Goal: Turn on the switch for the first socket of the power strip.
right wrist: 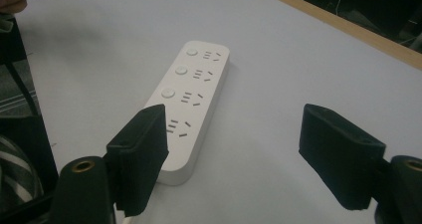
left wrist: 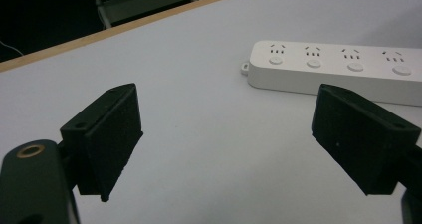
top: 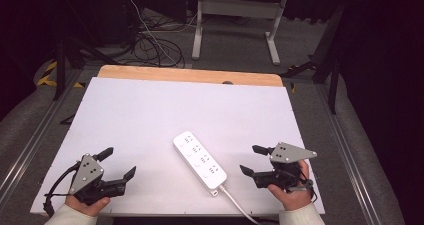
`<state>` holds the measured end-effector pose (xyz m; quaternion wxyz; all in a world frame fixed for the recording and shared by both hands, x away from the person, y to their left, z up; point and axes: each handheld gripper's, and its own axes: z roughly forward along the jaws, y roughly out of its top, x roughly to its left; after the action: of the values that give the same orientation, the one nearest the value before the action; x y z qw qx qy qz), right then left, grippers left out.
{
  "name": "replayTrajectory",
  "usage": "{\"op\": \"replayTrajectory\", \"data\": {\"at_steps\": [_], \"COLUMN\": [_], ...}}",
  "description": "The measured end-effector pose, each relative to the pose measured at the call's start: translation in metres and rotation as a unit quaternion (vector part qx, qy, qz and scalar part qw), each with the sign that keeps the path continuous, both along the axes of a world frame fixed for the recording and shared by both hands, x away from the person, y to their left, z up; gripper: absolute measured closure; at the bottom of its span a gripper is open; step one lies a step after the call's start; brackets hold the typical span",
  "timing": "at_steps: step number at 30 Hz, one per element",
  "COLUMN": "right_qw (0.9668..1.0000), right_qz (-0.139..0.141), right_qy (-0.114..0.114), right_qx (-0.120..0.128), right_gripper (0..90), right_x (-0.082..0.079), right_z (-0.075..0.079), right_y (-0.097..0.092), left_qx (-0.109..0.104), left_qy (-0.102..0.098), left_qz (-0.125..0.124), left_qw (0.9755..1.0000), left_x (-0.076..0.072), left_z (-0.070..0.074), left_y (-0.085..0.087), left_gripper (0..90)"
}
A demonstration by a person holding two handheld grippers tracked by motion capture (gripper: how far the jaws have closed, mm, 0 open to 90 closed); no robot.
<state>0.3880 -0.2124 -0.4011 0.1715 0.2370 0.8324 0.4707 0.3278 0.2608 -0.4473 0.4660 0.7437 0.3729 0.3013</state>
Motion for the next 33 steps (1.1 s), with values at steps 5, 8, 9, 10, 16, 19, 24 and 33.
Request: {"op": "replayTrajectory", "data": {"at_steps": [5,8,9,10,16,19,24,33], "right_qw": [0.9999,0.9998,0.9998,0.9997,0.9993,0.9991,0.9986,0.9972], "right_qz": [0.011,0.019,0.021,0.025,0.036,0.042,0.052,0.073], "right_qy": [0.001,0.001,0.002,0.002,0.005,0.002,0.002,0.011], "right_qx": [0.0,0.0,0.001,-0.002,0.0,0.002,-0.004,-0.004], "right_gripper": [28.6,29.5,29.6,29.6,30.0,32.0,33.8,34.8], "right_x": [0.004,0.006,0.007,0.01,0.014,0.015,0.018,0.022], "right_z": [0.003,0.005,0.005,0.005,0.006,0.007,0.008,0.008], "right_y": [0.012,0.018,0.02,0.024,0.033,0.039,0.05,0.069], "left_qx": [-0.001,0.001,-0.001,-0.001,-0.001,-0.001,0.0,0.0], "left_qy": [0.0,-0.001,0.0,0.001,0.0,0.0,0.0,0.001], "left_qz": [0.0,0.0,0.0,-0.001,-0.001,-0.001,-0.002,-0.002], "left_qw": [1.0,1.0,1.0,1.0,1.0,1.0,1.0,1.0], "left_x": [0.0,0.0,0.0,0.0,0.0,0.0,0.0,0.0], "left_z": [0.0,0.0,0.0,0.0,0.0,0.0,0.0,0.0], "left_y": [0.0,0.0,0.0,0.0,0.0,0.0,0.0,0.0], "left_gripper": [13.1,13.0,13.1,13.1,13.1,13.1,13.2,13.2]}}
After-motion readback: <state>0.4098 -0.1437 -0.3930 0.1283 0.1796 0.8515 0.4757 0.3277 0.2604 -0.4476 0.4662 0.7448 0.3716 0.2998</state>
